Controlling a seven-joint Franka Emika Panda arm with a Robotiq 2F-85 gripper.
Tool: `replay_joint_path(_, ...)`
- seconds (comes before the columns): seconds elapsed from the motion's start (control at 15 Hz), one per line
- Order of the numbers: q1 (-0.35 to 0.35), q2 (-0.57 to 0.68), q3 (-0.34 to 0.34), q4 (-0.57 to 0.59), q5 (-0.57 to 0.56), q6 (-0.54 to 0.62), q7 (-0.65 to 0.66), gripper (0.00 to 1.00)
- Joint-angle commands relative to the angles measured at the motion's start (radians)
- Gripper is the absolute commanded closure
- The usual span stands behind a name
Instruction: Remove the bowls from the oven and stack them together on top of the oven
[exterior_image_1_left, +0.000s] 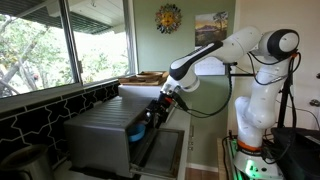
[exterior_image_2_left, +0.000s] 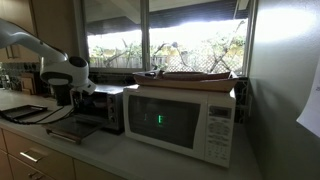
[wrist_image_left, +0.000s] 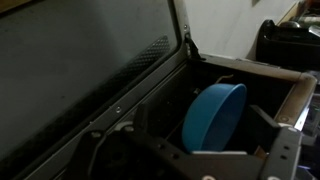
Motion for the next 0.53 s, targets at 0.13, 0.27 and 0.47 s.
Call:
replay_joint_path(0.13,0.024,0.050,0.033,-0.002,0.264,0.094,-0.080,0.00)
replay_joint_path(0.27,0.017,0.066,0.050,0.002,0.332,0.106,-0.112,0.00)
replay_joint_path(0.47,0.004,0.088,0.072,0.001,0.371,0.125,-0.114,0.04)
